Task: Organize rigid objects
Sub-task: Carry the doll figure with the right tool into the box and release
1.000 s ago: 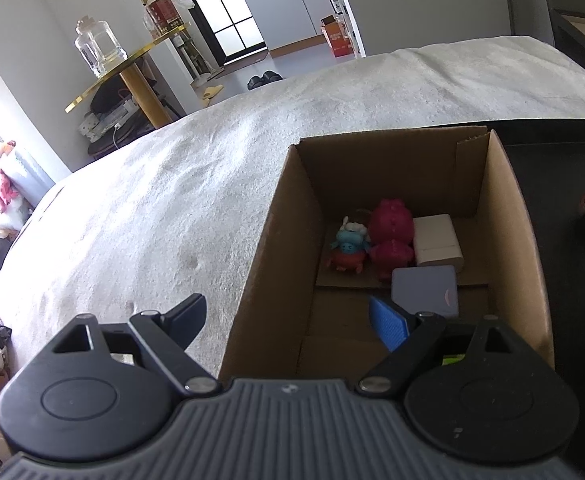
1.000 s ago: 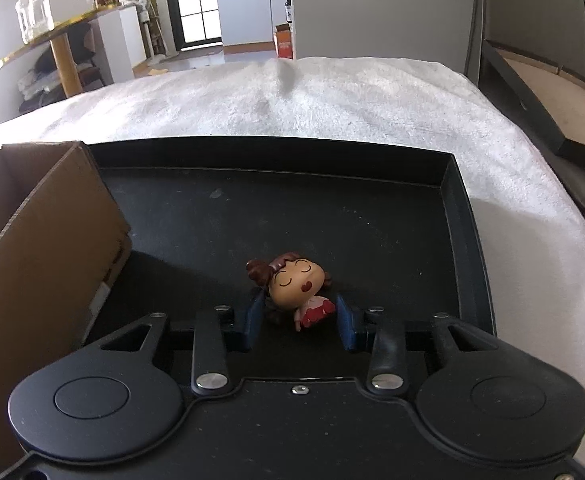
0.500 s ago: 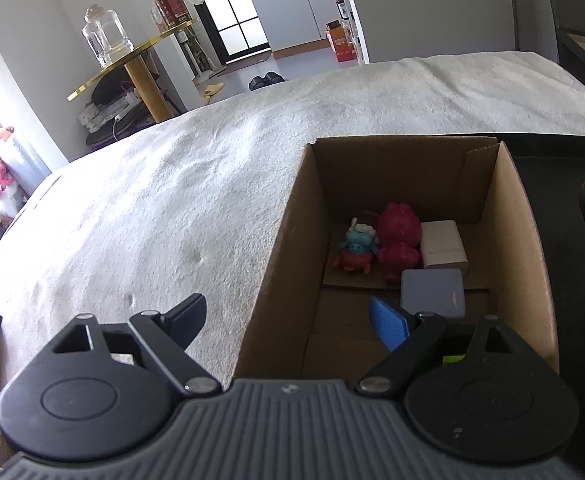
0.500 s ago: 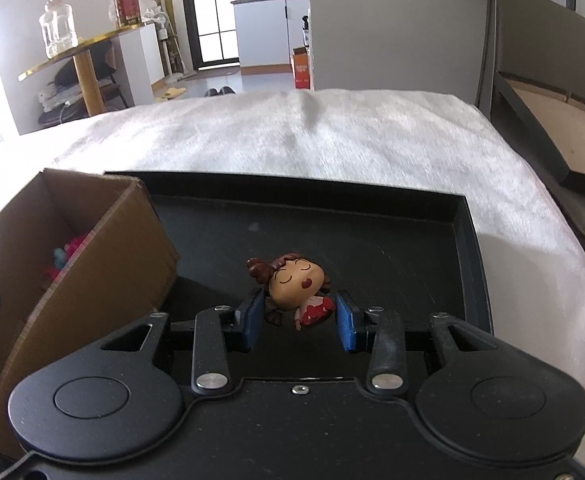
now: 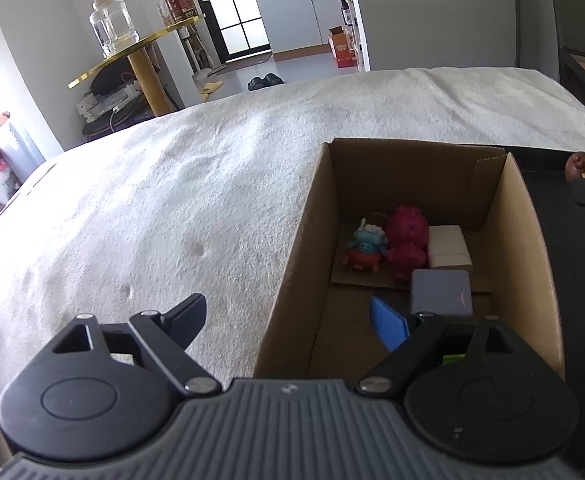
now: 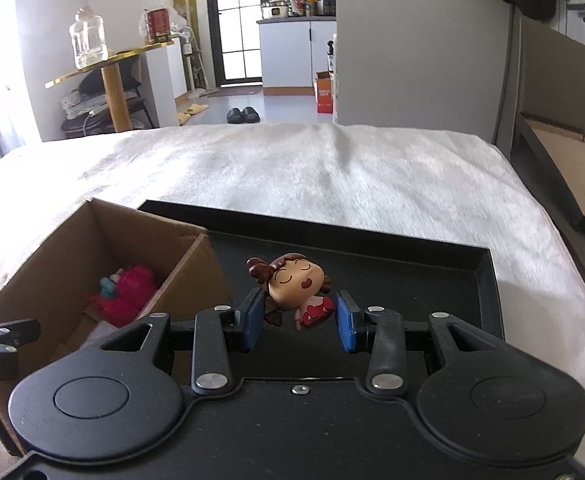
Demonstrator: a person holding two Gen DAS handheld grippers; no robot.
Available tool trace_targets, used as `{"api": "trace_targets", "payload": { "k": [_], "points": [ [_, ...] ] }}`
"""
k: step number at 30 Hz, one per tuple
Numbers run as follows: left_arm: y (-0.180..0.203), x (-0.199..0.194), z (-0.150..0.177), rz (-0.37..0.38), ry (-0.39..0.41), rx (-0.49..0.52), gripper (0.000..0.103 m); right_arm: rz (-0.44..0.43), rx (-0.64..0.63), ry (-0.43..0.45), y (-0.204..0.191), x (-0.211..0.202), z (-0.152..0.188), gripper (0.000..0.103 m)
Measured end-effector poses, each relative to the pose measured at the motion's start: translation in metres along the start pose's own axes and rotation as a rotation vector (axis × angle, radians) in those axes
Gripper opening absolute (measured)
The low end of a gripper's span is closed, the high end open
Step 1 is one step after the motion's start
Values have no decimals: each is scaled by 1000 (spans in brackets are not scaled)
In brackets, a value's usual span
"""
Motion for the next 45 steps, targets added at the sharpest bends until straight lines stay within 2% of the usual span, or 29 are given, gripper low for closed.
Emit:
{"api": "trace_targets", "payload": {
  "k": [16, 20, 22, 24, 26, 29, 33, 35, 39, 45],
  "points": [
    [-20, -5, 4, 41, 36, -61, 87, -89, -90, 65, -55, -19, -22, 38],
    [-22, -6, 6, 77, 47, -73, 84, -119, -119, 58, -71, -20, -24, 38],
    [-21, -8, 7, 100, 59, -73, 77, -132, -136, 55, -79, -20, -24, 38],
    [-22, -8, 9, 116, 59, -76, 63, -142, -148, 51, -85, -20, -23, 38],
    [-24, -7, 11, 131, 52, -92, 54, -150, -161, 46, -93, -20, -22, 38],
    [-28, -6, 14, 140, 48, -107, 47, -164, -182, 38, -103, -20, -20, 38],
    [-32, -3, 18, 179, 30, -133, 26, -182, -215, 21, -119, -19, -15, 38],
    [-34, -3, 20, 192, 34, -141, 20, -190, -229, 11, -126, -19, -13, 38],
    [-34, -3, 22, 229, 40, -147, 13, -203, -259, -12, -138, -16, -8, 38],
    [-37, -1, 22, 256, 40, -160, 13, -208, -300, -41, -151, -11, 1, 37]
  ]
}}
Point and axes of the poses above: each gripper's, at about its wrist camera, not at the fingertips, and x roughly the way its jaws point, y to its right, z to its underside, the point moved 7 cm from there along x, roughly the way its jaws point, and after that the axes turned 4 degrees about z, right-handed, at the moved point
